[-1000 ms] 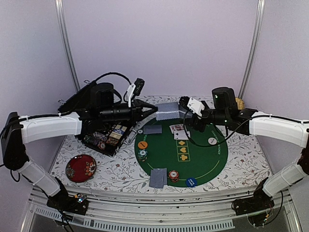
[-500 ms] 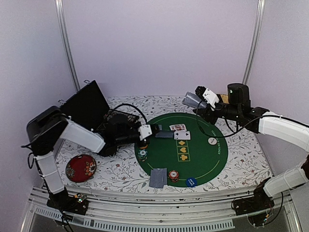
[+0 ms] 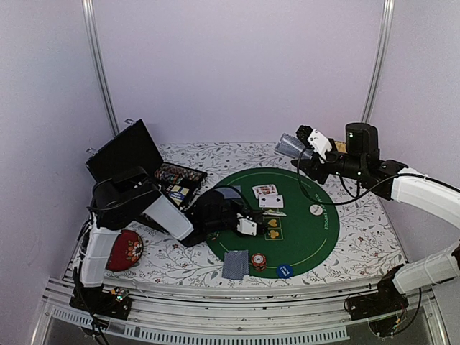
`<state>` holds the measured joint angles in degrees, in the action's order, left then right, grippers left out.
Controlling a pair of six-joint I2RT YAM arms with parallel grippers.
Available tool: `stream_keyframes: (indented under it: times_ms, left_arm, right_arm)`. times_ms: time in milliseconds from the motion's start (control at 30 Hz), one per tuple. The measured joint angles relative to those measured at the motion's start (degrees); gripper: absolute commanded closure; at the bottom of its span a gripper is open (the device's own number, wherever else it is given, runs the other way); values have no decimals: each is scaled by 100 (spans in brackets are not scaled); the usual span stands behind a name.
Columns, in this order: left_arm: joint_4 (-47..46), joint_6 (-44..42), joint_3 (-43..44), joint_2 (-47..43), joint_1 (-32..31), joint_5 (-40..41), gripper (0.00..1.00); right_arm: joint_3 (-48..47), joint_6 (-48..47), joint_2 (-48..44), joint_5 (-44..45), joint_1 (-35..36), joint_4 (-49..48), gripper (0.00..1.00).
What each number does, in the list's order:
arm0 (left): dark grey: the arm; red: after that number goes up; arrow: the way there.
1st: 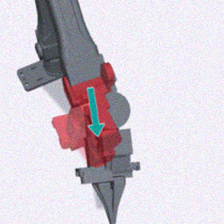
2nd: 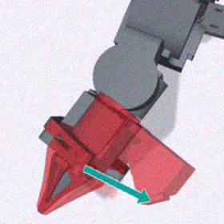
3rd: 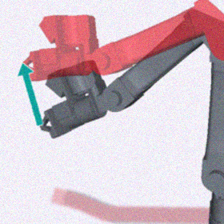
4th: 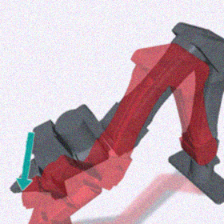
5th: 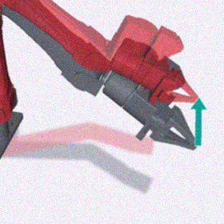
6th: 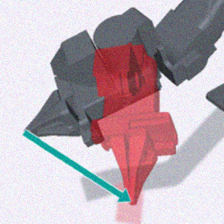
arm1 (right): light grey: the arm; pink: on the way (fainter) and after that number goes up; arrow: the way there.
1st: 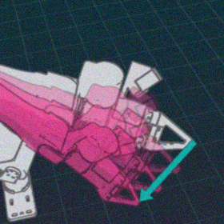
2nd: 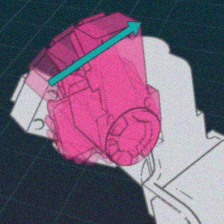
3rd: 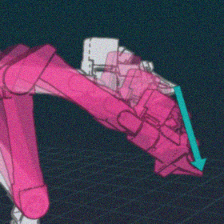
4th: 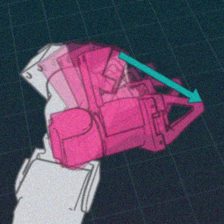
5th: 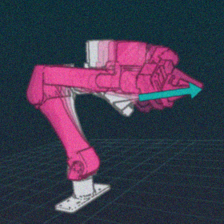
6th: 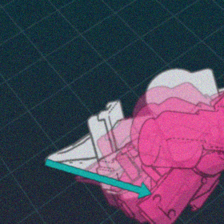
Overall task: Distribute texas hold em gaming equipment
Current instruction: Flop the poker card into the community card area.
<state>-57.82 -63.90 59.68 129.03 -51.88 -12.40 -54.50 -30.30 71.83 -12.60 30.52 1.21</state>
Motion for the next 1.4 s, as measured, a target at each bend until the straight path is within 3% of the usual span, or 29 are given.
stream_keyframes:
  times_ms: [333, 400, 533, 833, 967, 1100, 1300, 1400]
  left_arm:
    - [269, -662, 122, 225, -140, -273, 99]
    - [289, -715, 122, 225, -140, -317, 88]
    - [315, -833, 125, 221, -140, -321, 56]
    - [715, -640, -286, -317, -146, -210, 31]
    - [1228, 46, -551, -914, -142, -396, 28]
    - [1947, 1482, -166, -1290, -122, -640, 34]
    - [3206, 3246, 979, -1104, -85, -852, 22]
    - [3598, 3768, 1134, -922, -90, -866, 10]
  right_arm:
    - [17, 57, -24, -13, -17, 9, 53]
    - [20, 63, -24, -20, -15, 9, 53]
    - [22, 87, -24, -42, -17, 9, 53]
    - [22, 96, -26, -109, -17, 9, 53]
    - [22, 98, -33, -122, -17, 7, 54]
    - [22, 98, -42, -111, -17, 9, 53]
    - [22, 127, -85, 15, -35, 37, 53]
    - [22, 155, -96, 52, -79, 74, 53]
